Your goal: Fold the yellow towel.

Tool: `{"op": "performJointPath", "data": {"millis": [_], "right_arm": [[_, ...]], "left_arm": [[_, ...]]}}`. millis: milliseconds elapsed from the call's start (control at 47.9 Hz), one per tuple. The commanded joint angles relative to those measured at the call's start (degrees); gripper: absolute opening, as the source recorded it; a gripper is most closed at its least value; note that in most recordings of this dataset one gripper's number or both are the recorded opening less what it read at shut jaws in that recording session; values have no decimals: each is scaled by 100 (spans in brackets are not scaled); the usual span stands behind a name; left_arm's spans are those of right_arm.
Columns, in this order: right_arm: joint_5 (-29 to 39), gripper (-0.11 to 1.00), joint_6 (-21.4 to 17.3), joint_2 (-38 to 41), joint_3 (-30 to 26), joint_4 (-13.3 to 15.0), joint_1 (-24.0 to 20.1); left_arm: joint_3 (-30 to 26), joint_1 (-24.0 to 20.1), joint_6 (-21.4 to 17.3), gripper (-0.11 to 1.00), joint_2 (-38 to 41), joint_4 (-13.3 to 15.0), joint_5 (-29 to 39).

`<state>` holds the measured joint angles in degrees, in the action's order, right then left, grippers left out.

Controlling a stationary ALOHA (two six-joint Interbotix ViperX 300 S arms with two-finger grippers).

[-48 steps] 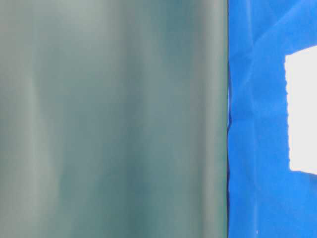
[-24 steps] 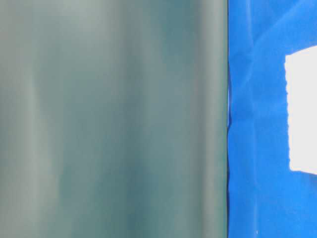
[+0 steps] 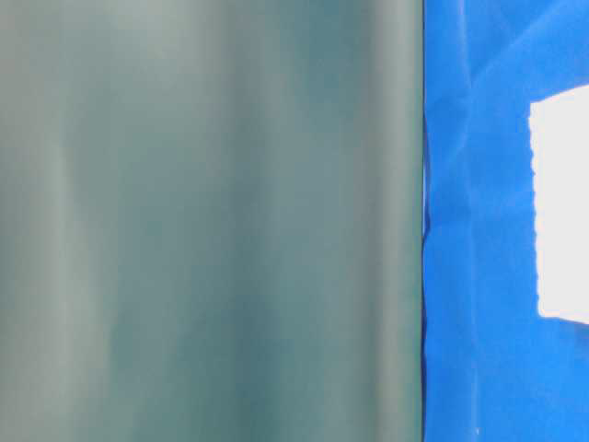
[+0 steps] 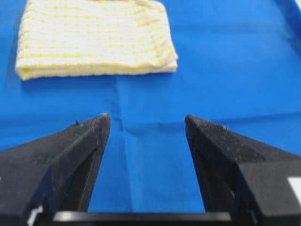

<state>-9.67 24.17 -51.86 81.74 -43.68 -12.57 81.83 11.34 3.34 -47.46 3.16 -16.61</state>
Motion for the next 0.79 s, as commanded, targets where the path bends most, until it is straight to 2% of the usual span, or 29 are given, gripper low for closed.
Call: {"op": "performJointPath", "data": {"millis": [0, 772], "right_arm": [[-35, 68, 0, 26, -70, 9, -18], [-53, 68, 44, 18, -79, 53, 44]], "left_arm": [[-62, -18, -9, 59, -26, -9, -18], [-79, -132, -53, 59, -97, -18, 79]]}}
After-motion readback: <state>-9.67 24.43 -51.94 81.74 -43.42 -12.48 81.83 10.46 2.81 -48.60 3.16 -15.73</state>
